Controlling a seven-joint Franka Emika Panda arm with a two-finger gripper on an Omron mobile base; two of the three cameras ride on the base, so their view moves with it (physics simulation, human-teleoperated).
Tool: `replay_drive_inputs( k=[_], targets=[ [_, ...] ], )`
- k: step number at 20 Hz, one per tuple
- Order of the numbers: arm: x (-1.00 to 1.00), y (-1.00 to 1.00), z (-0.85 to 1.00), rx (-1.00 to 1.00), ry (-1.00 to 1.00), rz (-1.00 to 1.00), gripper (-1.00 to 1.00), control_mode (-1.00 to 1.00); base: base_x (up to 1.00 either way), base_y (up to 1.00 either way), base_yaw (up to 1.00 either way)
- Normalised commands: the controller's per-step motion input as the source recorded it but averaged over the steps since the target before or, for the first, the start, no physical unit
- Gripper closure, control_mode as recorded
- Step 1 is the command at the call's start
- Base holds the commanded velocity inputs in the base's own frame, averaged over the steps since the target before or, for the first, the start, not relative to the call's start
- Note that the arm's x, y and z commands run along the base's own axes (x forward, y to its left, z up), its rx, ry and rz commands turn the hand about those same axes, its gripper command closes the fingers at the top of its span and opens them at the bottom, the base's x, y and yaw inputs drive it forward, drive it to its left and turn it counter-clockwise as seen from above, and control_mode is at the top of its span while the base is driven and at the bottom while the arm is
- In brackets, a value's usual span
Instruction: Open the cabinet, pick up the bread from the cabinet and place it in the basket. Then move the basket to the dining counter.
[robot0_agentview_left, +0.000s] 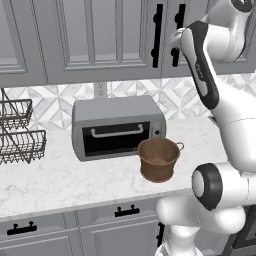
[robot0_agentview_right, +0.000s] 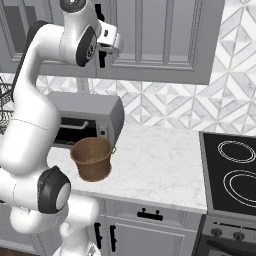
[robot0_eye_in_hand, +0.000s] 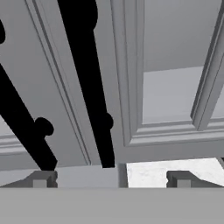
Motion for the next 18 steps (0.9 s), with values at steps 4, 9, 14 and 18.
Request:
replay_drive_inputs(
  k=[4,9,14,18],
  targets=[
    [0.59,0.02,0.00,-0.10,-0.05,0.00,-1.00,-1.00,0.00,0.00,0.00],
    [0.51,0.00,0.00,-0.04,-0.01,0.00,-1.00,-1.00,0.00,0.00,0.00],
    [0.24,0.16,0.00,0.00,0.00,0.00,-1.00,-1.00,0.00,0.00,0.00],
    [0.42,0.26,-0.02,0.00,-0.01,0.00,-1.00,-1.00,0.00,0.00,0.00]
  ],
)
